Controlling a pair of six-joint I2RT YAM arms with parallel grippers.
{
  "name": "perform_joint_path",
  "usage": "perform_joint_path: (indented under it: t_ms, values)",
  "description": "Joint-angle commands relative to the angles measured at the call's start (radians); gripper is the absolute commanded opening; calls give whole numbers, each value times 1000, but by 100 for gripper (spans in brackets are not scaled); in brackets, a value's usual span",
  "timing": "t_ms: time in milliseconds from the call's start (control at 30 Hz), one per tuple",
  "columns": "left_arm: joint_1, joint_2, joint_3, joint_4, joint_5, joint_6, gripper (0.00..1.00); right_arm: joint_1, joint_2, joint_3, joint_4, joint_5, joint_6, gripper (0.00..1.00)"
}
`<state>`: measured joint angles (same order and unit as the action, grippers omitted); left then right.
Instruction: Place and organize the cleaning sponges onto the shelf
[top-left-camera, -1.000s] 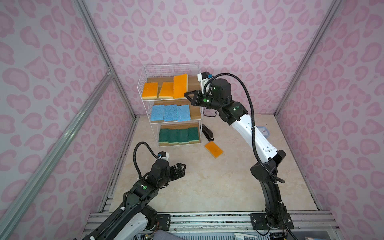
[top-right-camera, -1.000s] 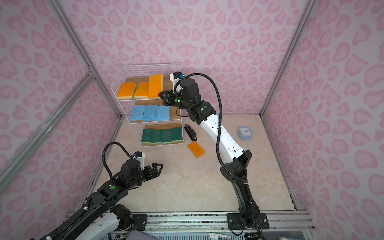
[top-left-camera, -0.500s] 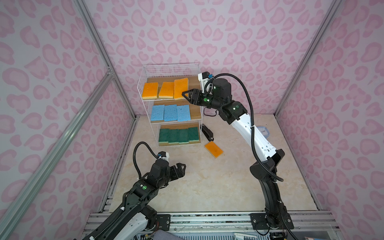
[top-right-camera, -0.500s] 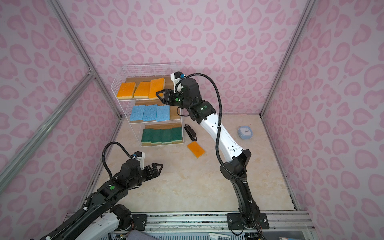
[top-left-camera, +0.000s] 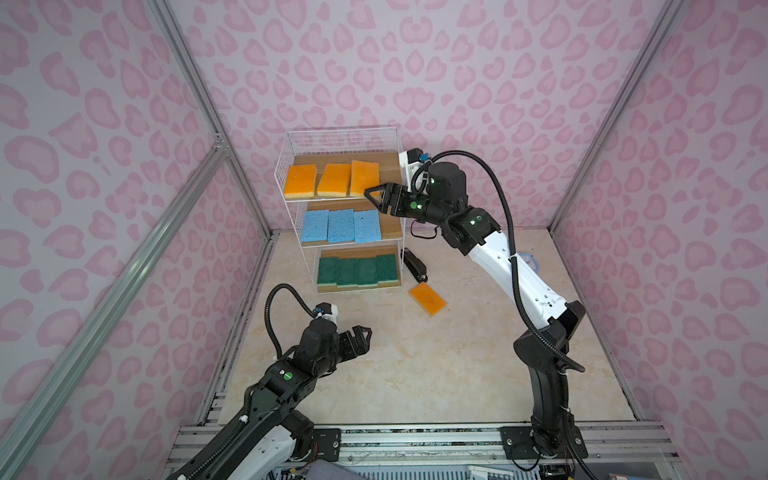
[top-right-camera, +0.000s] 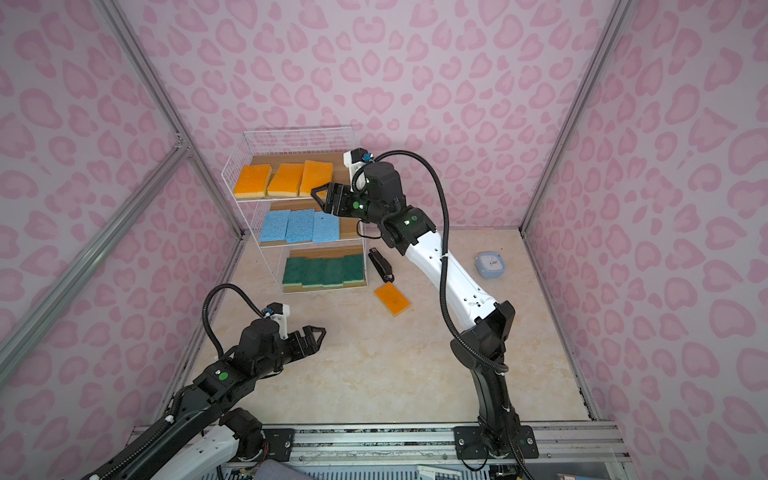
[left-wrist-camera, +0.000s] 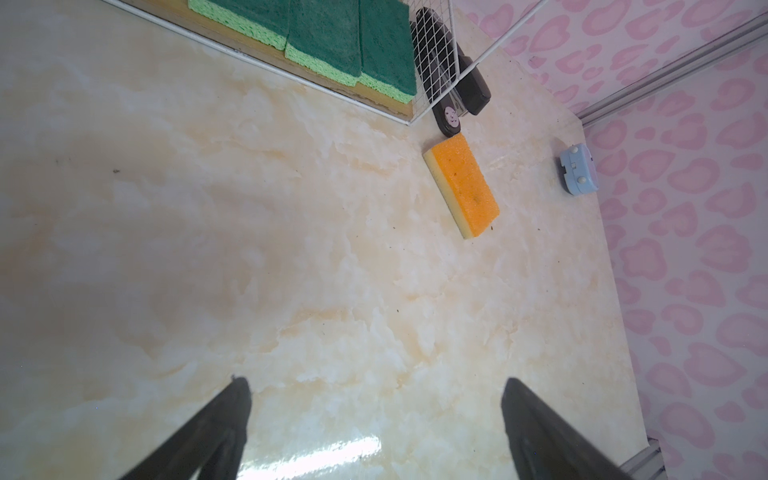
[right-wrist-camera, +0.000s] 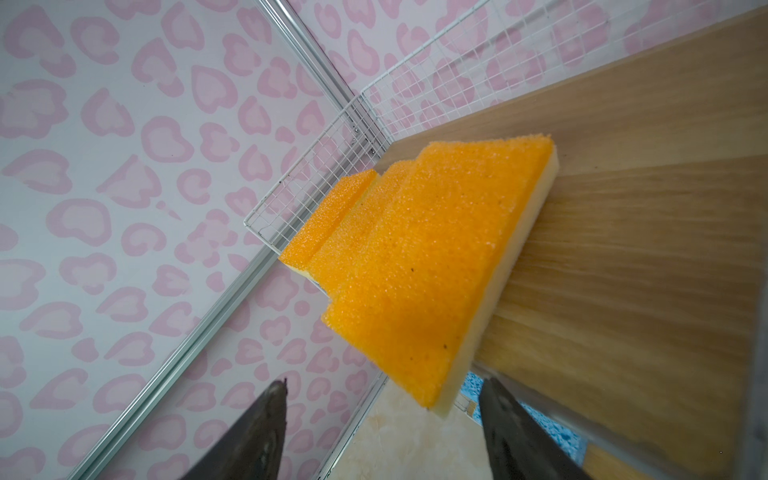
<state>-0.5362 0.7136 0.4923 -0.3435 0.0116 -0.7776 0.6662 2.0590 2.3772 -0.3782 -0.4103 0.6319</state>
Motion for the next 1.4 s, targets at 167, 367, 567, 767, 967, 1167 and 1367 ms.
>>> perform_joint_path:
  t_ms: [167,367,567,767,967,1167,1367]
  values:
    - [1,-10,5,8,-9,-5,95,3,15,-10,68,11,23,53]
    - [1,-20,4,-1,-12,-3,95,3,24,-7,83,11,37,57]
    - [1,-25,0,-4,-12,-5,95,4,36,-7,93,15,49,55]
    - [1,-40,-4,-12,-14,-6,95,3,44,-8,114,13,70,38]
    - [1,-54,-5,-23,-16,-7,95,3,44,-13,125,20,80,21]
    - [1,-59,-3,-28,-19,-7,95,6,26,-32,130,37,75,6]
    - [0,-57,-1,-25,-17,-8,95,6,-17,-85,149,63,71,2]
